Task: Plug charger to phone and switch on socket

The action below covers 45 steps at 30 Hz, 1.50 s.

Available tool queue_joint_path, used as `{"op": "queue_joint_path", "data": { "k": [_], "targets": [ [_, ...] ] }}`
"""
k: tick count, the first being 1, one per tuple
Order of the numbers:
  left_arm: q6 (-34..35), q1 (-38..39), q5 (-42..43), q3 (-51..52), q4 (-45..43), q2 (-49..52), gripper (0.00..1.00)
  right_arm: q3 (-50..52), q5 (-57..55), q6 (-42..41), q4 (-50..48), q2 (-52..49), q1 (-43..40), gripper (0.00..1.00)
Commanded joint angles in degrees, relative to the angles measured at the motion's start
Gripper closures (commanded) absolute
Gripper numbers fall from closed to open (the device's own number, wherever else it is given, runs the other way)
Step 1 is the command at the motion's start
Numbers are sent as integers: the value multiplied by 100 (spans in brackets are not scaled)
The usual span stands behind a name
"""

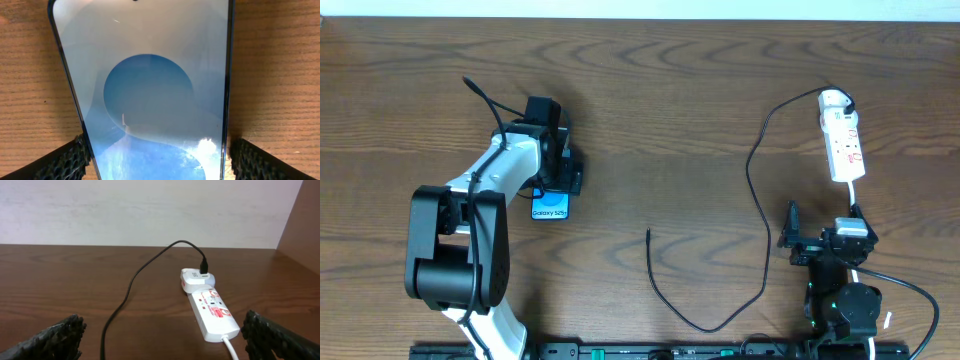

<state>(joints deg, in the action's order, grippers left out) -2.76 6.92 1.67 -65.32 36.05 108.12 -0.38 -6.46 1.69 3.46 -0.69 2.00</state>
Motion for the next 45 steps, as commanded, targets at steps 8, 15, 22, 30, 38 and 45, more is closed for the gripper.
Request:
{"op": "queue_joint_path", "data": {
  "k": [8,15,22,30,38,45],
  "targets": [
    [46,-13,-127,223,90,87,9,7,-46,-81,20,35,-31,1],
    [46,-13,-125,223,92,87,10,7,-48,-81,17,35,-31,1],
    [46,-13,-125,223,92,87,10,7,-48,-81,17,35,-31,1],
    [46,-13,-127,223,92,87,16,7,-48,-81,20,35,-31,1],
    [46,-13,-127,223,90,87,17,7,-46,-81,20,35,-31,1],
    [46,-13,-125,223,90,87,17,7,-46,-81,17,35,-31,1]
  ]
}}
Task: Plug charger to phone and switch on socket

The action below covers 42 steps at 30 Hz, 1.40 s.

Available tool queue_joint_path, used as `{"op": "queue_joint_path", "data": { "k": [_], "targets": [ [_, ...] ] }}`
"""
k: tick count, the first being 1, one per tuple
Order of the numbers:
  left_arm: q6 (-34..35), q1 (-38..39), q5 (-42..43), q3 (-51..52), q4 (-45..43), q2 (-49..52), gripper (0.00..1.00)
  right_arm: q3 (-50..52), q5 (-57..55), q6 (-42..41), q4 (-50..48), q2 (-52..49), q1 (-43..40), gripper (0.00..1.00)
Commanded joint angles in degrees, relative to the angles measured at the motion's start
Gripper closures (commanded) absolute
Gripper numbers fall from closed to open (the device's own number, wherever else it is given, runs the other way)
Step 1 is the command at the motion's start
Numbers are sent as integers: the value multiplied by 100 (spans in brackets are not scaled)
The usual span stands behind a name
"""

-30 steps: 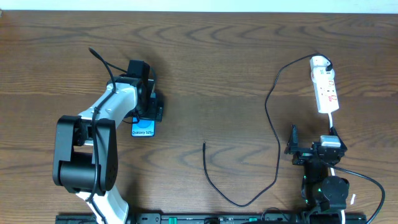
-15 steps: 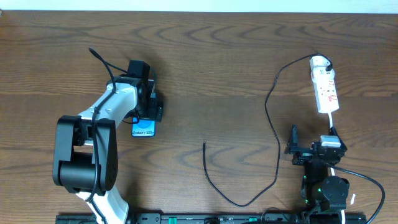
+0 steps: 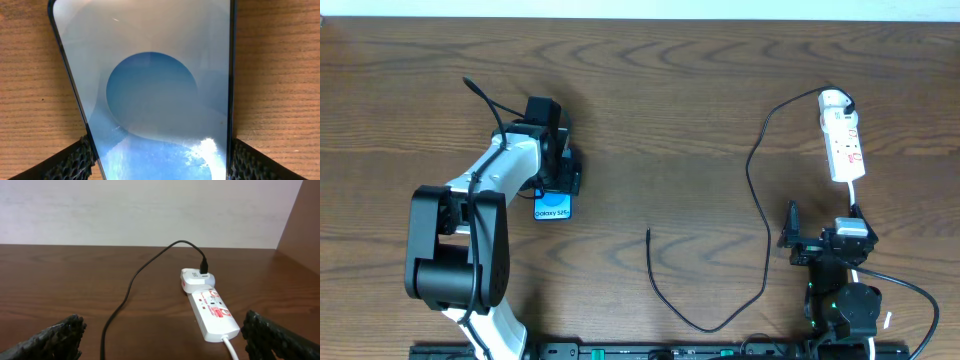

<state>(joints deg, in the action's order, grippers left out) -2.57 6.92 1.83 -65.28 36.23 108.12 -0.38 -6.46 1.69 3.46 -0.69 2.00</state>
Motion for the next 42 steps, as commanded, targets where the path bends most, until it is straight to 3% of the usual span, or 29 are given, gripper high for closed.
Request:
{"op": "queue_joint_path", "data": {
  "k": [1,26,42],
  "targets": [
    [26,-13,-140,219,72,87,17,7,-48,-81,17,35,-31,1],
    [26,-13,-140,219,57,87,24,7,-48,-81,17,35,-31,1],
    [26,-13,-140,219,57,87,42,7,-48,-81,20,35,-31,1]
  ]
}}
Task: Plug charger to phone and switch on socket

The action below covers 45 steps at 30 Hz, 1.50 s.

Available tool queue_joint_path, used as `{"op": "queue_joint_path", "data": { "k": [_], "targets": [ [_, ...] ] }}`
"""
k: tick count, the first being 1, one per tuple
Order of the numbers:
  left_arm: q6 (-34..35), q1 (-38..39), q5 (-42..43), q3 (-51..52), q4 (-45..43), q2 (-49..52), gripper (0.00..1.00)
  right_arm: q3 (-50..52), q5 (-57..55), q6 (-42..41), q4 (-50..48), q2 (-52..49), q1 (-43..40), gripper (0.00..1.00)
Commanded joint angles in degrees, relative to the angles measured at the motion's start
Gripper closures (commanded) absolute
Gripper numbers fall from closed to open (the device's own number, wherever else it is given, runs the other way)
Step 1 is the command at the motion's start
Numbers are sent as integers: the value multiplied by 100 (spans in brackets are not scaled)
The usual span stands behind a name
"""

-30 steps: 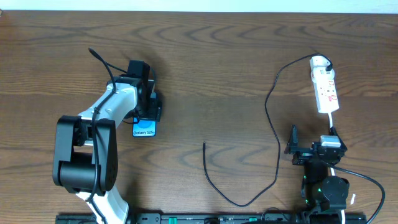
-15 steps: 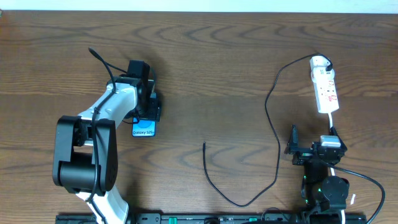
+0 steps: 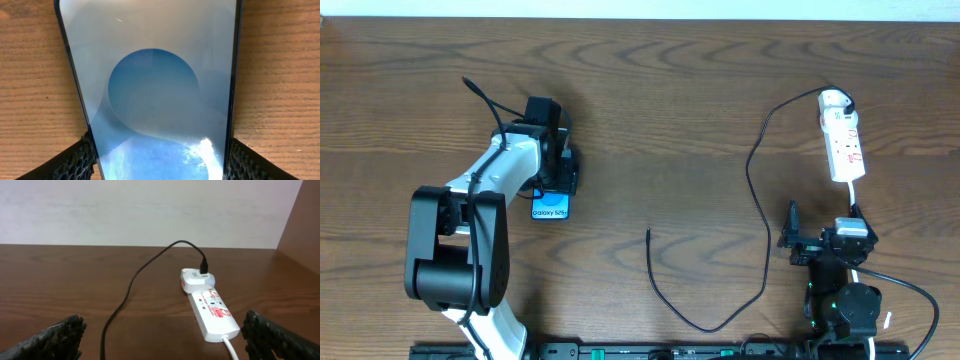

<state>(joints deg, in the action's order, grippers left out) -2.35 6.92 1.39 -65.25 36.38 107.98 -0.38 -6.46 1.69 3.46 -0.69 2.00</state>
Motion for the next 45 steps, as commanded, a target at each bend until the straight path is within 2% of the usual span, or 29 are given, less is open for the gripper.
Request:
{"op": "queue_joint_path", "data": {
  "k": [1,8,13,15,16,45],
  "targets": [
    [4,-13,-96,216,42,101,43,7,-48,-81,17,35,-31,1],
    [4,-13,-96,216,42,101,61,7,-46,-81,17,35,-31,1],
    [4,-13,-96,216,42,101,78,7,-48,-81,17,35,-31,1],
    [4,-13,-96,216,42,101,91,7,-48,-81,17,35,-31,1],
    [4,-13,-96,216,42,101,92,7,-46,-81,17,35,-31,1],
    [7,-13,-96,-107,109,-111,92,7,-48,-81,17,35,-31,1]
  ]
}}
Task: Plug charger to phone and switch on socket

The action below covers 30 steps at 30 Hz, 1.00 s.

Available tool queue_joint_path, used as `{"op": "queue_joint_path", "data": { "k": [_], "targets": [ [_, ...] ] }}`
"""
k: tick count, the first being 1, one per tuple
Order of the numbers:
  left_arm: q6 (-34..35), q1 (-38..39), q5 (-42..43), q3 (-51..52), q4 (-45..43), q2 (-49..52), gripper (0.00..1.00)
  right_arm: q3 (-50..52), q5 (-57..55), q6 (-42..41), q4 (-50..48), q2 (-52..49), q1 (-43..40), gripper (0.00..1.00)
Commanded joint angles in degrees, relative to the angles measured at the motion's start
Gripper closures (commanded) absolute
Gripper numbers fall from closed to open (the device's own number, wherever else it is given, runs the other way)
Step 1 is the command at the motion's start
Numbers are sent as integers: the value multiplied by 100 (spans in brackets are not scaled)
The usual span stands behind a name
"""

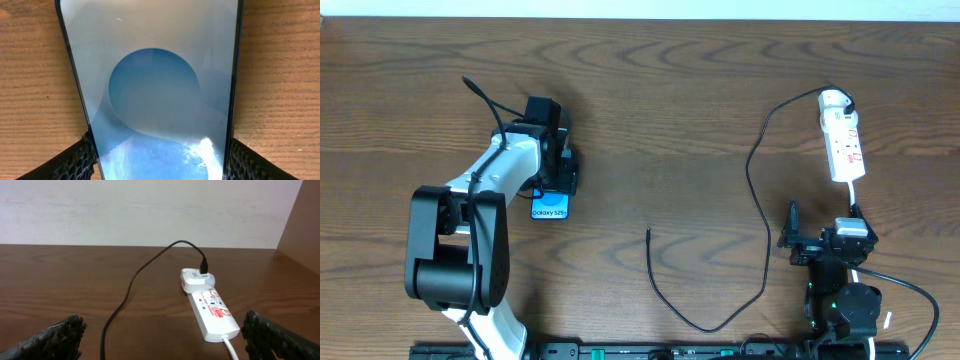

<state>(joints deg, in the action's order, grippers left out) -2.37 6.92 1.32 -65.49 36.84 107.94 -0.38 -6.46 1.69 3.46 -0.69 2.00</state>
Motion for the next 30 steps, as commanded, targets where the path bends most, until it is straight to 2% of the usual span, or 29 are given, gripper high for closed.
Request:
{"op": "queue_joint_path", "data": {
  "k": [1,9,16,30],
  "targets": [
    [9,-13,-90,-87,59,-168,93,7,-48,-81,17,35,-31,1],
    [15,-13,-87,-87,66,-960,93,7,-48,-81,20,35,-31,1],
    [463,-13,-44,-87,125,-1626,93,7,-48,-81,20,35,-31,1],
    [461,-13,-35,-85,212,-1738,93,7,-48,-81,17,35,-31,1]
  ]
}}
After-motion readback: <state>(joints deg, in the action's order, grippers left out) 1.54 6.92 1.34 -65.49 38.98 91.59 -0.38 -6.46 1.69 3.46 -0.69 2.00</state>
